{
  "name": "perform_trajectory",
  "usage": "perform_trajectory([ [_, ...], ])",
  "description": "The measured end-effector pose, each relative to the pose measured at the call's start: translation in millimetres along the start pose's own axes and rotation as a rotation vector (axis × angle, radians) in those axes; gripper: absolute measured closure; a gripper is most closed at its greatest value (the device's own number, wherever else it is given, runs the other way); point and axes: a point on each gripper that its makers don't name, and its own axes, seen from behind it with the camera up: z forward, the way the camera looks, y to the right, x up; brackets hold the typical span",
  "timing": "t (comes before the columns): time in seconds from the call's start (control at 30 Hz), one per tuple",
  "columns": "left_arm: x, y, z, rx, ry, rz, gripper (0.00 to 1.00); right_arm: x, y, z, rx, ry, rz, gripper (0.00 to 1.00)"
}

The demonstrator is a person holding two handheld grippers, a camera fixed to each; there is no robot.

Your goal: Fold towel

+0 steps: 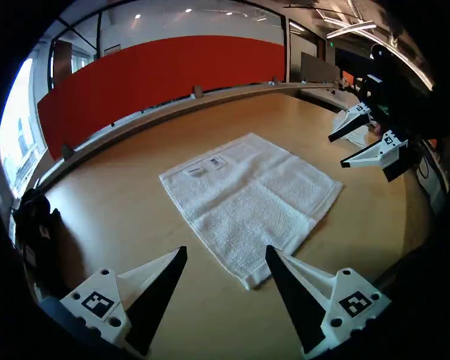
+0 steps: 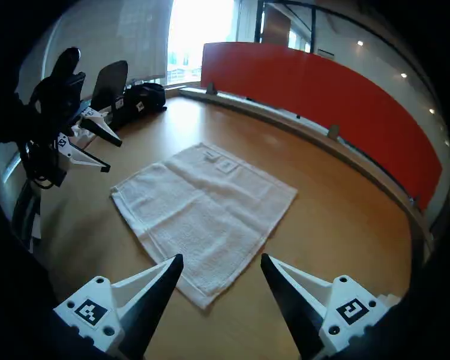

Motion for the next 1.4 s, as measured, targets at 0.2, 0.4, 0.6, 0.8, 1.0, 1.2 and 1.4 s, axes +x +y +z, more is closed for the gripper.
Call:
perform_trajectory([
  [0.2, -18.5, 6.3, 12.4, -0.021, -0.046, 0.003, 0.03, -21.5, -8.5, 10.9, 0.028, -0.046, -0.013, 0.00],
  [0.4, -36.6, 15.1, 23.3, -0.045, -0.098, 0.019, 0.03, -37.5, -12.1, 18.7, 0.042, -0.081, -0.026, 0.00],
  [0.6, -49.3, 21.6, 31.7, -0.064, -0.142, 0.031, 0.03, -50.0, -14.2, 23.2, 0.056, -0.114, -0.037, 0.00],
  [0.8, -53.8, 26.8, 38.1, -0.085, -0.163, 0.038, 0.03, -57.4, -13.0, 25.5, 0.063, -0.134, -0.041, 0.00],
  [1.0, -54.8, 30.3, 41.4, -0.098, -0.172, 0.057, 0.03, -61.7, -13.2, 25.0, 0.073, -0.146, -0.044, 0.00],
  [1.2, -54.6, 31.8, 44.0, -0.103, -0.171, 0.055, 0.03, -64.2, -15.1, 26.1, 0.084, -0.147, -0.033, 0.01],
  [1.4, -55.4, 32.3, 44.0, -0.103, -0.173, 0.054, 0.04, -66.8, -17.0, 26.9, 0.102, -0.142, 0.006, 0.07],
])
